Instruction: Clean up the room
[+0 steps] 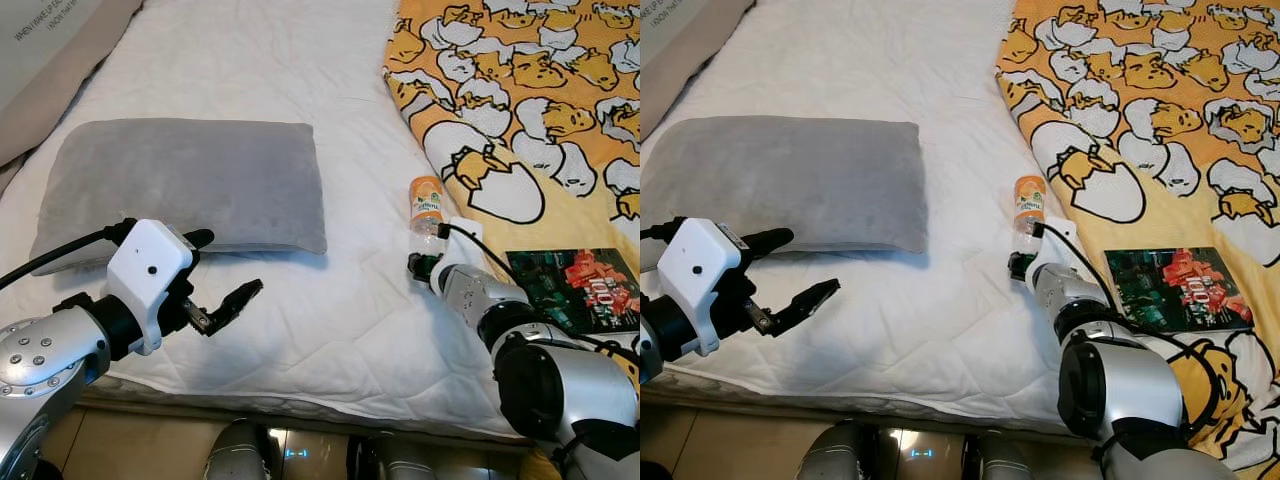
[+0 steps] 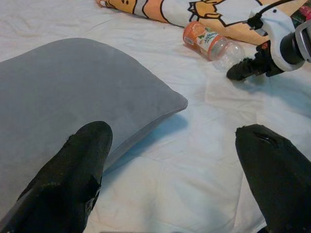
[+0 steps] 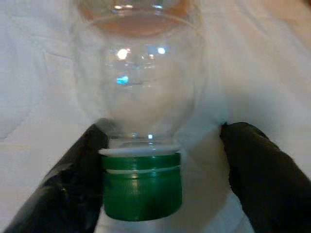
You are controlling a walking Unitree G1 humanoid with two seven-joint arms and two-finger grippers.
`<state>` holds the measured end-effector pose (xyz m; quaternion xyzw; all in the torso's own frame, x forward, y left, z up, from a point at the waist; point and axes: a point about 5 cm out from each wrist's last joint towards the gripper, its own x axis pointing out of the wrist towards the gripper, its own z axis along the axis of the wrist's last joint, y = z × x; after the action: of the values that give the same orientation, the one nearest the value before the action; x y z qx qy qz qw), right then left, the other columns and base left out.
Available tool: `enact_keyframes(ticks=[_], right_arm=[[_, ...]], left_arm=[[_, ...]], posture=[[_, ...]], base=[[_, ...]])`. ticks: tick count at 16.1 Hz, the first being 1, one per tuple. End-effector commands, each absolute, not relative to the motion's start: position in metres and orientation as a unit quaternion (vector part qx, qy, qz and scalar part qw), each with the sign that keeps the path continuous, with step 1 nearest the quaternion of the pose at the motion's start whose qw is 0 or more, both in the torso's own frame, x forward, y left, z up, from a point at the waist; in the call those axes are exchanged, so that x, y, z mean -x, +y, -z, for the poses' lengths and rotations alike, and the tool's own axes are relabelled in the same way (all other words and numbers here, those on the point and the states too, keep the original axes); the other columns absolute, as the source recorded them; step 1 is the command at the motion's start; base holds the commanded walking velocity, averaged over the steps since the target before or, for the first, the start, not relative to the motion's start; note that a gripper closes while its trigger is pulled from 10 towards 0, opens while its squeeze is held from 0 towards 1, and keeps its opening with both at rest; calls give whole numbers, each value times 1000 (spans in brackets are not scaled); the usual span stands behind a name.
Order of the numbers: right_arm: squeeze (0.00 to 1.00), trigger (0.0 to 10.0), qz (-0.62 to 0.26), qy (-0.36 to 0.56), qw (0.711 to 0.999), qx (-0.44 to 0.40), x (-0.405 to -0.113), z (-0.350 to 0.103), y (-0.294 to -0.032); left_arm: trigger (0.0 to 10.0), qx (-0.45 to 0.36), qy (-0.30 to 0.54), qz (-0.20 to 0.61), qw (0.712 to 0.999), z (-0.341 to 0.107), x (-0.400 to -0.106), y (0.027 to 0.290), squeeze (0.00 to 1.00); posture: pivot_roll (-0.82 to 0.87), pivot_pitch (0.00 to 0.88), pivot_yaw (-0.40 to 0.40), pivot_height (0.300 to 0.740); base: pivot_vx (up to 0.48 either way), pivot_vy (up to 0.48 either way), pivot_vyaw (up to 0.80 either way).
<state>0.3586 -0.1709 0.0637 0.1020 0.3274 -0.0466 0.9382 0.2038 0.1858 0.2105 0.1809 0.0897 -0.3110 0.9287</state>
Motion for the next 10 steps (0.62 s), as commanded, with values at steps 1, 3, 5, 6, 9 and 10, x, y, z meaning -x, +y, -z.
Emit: enact_keyframes(ticks=[1, 3, 5, 6, 9, 10], right_arm=[[0, 0, 47, 331, 937, -98, -355, -59, -175], [0, 0, 26, 318, 943, -90, -358, -62, -171], [0, 0, 9, 306, 949, -77, -360, -65, -168], [0, 0, 4, 304, 950, -70, -360, -65, -167], [0, 0, -5, 300, 952, -65, -360, -65, -165], [0, 0, -7, 302, 951, -66, -360, -64, -164]], left_arm=[[10000, -186, 90, 316, 926, -211, -202, 185, 0], [10000, -186, 89, 317, 926, -210, -203, 183, 0], [10000, -181, 89, 327, 923, -210, -203, 181, 0], [10000, -179, 92, 333, 921, -208, -202, 179, 0], [10000, -176, 96, 338, 919, -206, -201, 178, 0], [10000, -176, 97, 340, 919, -205, -201, 177, 0]], posture=[[205, 227, -49, 740], [202, 219, -48, 740], [200, 216, -49, 740], [198, 212, -50, 740], [191, 201, -51, 740], [191, 198, -49, 740]], base=[[0, 0, 0], [0, 0, 0], [0, 0, 0], [0, 0, 0], [0, 0, 0], [0, 0, 0]])
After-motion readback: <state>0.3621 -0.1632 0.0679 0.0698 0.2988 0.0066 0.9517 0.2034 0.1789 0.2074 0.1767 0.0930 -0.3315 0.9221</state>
